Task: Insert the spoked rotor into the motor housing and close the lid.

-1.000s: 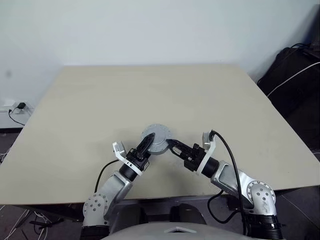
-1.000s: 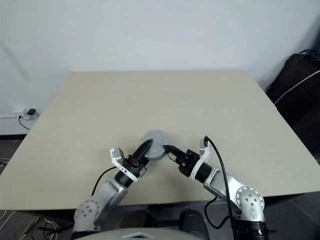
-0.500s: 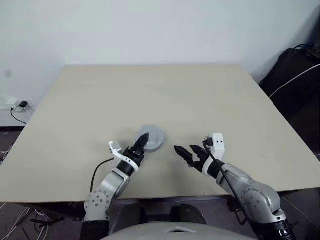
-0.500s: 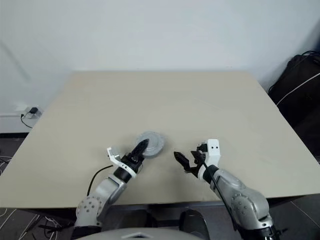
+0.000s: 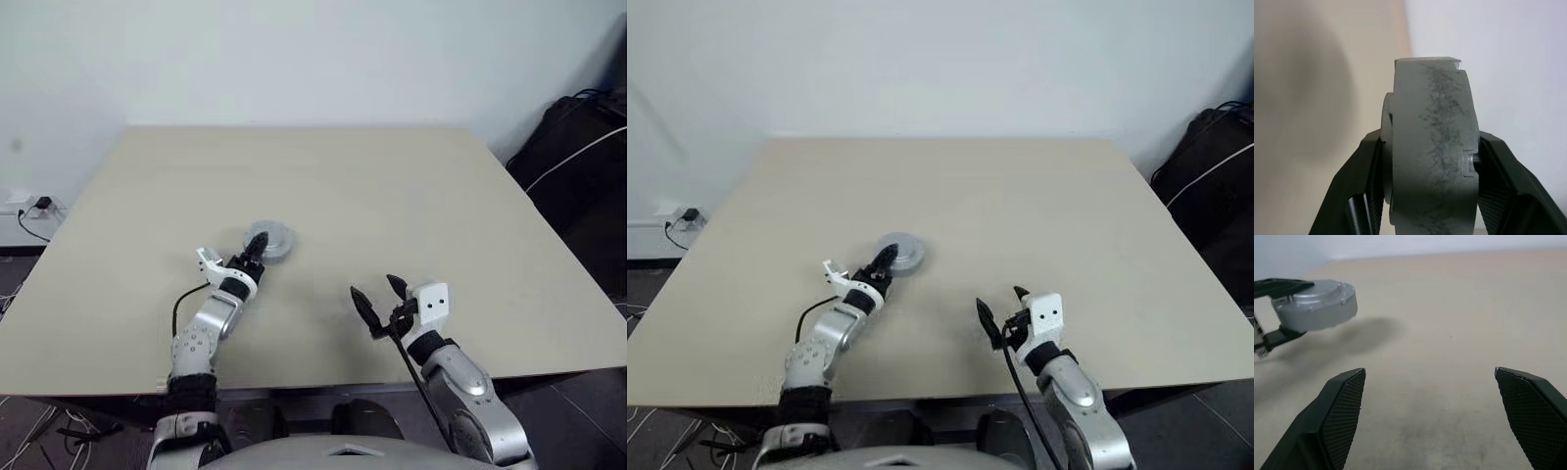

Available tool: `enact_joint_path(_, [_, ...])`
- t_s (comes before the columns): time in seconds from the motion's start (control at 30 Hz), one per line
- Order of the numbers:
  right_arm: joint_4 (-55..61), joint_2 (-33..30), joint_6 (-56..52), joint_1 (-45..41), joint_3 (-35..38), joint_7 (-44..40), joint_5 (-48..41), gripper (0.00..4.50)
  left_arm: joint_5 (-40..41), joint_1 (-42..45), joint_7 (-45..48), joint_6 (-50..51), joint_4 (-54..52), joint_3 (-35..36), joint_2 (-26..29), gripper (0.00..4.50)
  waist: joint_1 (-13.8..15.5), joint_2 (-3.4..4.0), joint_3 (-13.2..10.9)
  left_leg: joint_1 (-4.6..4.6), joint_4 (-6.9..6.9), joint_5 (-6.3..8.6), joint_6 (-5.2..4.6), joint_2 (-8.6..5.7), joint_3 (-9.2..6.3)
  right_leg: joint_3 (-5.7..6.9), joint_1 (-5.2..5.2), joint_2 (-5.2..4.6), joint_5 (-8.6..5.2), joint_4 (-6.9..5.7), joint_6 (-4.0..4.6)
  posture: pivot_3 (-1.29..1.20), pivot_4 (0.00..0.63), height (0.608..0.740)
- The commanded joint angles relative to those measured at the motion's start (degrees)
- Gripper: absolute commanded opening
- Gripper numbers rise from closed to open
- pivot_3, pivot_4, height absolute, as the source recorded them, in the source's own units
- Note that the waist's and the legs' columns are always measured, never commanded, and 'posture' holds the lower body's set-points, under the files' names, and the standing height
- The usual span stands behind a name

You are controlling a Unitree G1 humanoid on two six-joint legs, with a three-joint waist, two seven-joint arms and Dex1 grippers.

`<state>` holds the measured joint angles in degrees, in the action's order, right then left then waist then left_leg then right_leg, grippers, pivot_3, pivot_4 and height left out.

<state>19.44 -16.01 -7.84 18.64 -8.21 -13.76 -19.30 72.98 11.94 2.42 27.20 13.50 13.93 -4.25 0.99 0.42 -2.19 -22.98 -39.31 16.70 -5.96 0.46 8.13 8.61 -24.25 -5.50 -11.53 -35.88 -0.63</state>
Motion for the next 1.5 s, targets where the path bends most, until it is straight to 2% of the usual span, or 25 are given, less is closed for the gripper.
enact_joint_path(0.03, [1.8, 1.9, 4.0, 0.7, 0.6, 0.3, 2.6, 4.5, -2.2, 8.1, -0.9, -2.7, 5.7, 3.2, -2.4, 2.09, 0.1, -0.04, 0.0, -0.01, 0.0, 0.0, 0.0, 0.0, 0.0, 0.0, 0.02, 0.01, 0.0, 0.0, 0.0, 0.0, 0.0, 0.74])
enact_joint_path(0.37, [1.7, 3.6, 3.9, 1.3, 1.6, -0.6, 4.9, 4.5, -12.4, 23.5, 0.5, -9.4, 27.4, 10.6, -1.2, 2.09, -0.4, -0.16, 0.0, 0.0, 0.0, -0.04, 0.06, 0.02, 0.02, 0.0, 0.07, 0.24, 0.0, -0.01, 0.0, 0.0, 0.0, 0.74])
enact_joint_path(0.63, [2.3, 4.1, 2.2, 0.9, 2.2, -0.2, 5.3, 4.5, -18.7, 28.0, 0.3, -11.4, 36.3, 13.8, 0.2, 2.09, -1.0, -0.19, 0.0, 0.01, 0.01, -0.05, 0.07, 0.02, 0.02, -0.01, 0.08, 0.23, 0.05, -0.02, -0.08, 0.0, 0.0, 0.74])
enact_joint_path(0.8, [2.6, 4.3, 0.8, 0.9, 2.2, -0.2, 5.6, 4.5, -21.5, 26.7, -0.8, -10.2, 36.3, 14.9, 0.6, 3.7, -1.3, -0.22, 0.1, 0.22, 0.0, -0.05, 0.08, 0.02, 0.02, 0.0, 0.27, 0.19, 0.15, -0.01, -0.25, 0.0, 0.0, 0.74])
enact_joint_path(0.87, [2.3, 4.4, 0.6, 1.0, 2.3, -0.1, 5.7, 4.5, -22.5, 25.1, -1.4, -9.3, 34.8, 14.9, 0.9, 4.35, -1.5, -0.24, 0.2, 0.45, 0.0, -0.04, 0.07, 0.02, 0.01, 0.0, 0.45, 0.12, 0.12, -0.01, -0.21, 0.0, 0.0, 0.74])
enact_joint_path(0.9, [1.8, 4.5, 0.7, 1.1, 2.3, 0.1, 6.0, 4.5, -23.1, 23.8, -1.8, -8.5, 33.5, 14.7, 1.2, 4.43, -1.6, -0.25, 0.2, 0.47, 0.0, -0.04, 0.08, 0.02, 0.0, 0.01, 0.47, 0.08, 0.09, -0.01, -0.15, 0.0, 0.0, 0.74])
enact_joint_path(1.1, [0.0, 5.4, 0.8, 1.9, 2.8, 0.2, 6.4, 4.5, -25.9, 13.3, -3.6, 1.5, 20.6, 11.4, 2.8, 4.43, -2.6, -0.42, 0.8, 0.6, 0.07, -0.04, 0.09, 0.1, -0.01, -0.01, 0.49, 0.07, -0.02, -0.07, 0.05, 0.0, 0.0, 0.74])
enact_joint_path(1.33, [-3.1, 6.2, 1.9, 1.9, 3.3, 0.9, 8.3, 4.5, -26.2, 0.4, -7.0, 11.6, 2.9, 9.1, 5.0, 4.43, -3.3, -0.23, 1.1, 1.35, 0.3, 0.01, 0.26, 0.2, 0.0, -0.02, 0.77, 0.04, -0.22, -0.11, 0.34, 0.0, 0.0, 0.74])
enact_joint_path(1.43, [-5.1, 7.4, 5.2, 1.5, 4.2, 2.5, 9.8, 4.5, -29.8, -4.7, -6.8, 11.2, -4.9, 5.7, 5.9, 4.43, -3.3, -0.05, 1.2, 1.4, 0.34, -0.01, 0.32, 0.23, 0.0, -0.02, 0.76, 0.04, -0.23, -0.15, 0.36, 0.0, 0.0, 0.74])
enact_joint_path(1.5, [-6.8, 7.9, 7.6, 1.0, 5.2, 3.2, 10.7, 4.5, -37.2, -9.3, -4.7, 7.1, -11.1, -0.8, 8.0, 4.43, -3.2, 0.01, 1.2, 1.4, 0.37, -0.02, 0.34, 0.23, 0.0, -0.03, 0.75, 0.04, -0.24, -0.15, 0.37, 0.0, 0.0, 0.74])
